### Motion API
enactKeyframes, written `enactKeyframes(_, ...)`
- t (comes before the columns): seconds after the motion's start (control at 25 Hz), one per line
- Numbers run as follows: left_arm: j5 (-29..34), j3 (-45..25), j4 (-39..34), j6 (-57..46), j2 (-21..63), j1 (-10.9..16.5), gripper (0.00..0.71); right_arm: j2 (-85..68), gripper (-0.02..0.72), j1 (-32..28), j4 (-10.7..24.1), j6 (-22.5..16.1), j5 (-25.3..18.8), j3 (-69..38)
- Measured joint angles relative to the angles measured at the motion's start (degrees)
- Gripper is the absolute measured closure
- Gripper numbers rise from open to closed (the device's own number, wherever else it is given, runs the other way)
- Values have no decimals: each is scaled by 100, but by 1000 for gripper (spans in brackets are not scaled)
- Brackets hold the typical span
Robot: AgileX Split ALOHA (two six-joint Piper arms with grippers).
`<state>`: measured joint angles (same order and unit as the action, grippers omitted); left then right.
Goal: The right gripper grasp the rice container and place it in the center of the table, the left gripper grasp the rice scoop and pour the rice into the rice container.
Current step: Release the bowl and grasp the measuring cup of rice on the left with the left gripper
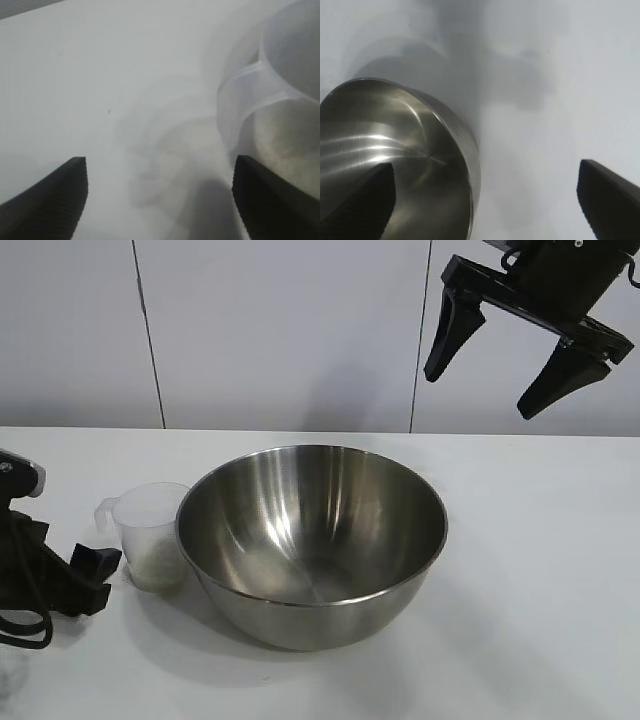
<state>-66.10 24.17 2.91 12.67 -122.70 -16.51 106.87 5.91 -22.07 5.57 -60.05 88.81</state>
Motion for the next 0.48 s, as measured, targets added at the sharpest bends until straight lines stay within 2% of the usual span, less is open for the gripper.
enactKeyframes(0.48, -7, 266, -19, -144, 0, 0, 140, 0, 21, 0, 0, 0, 0, 0)
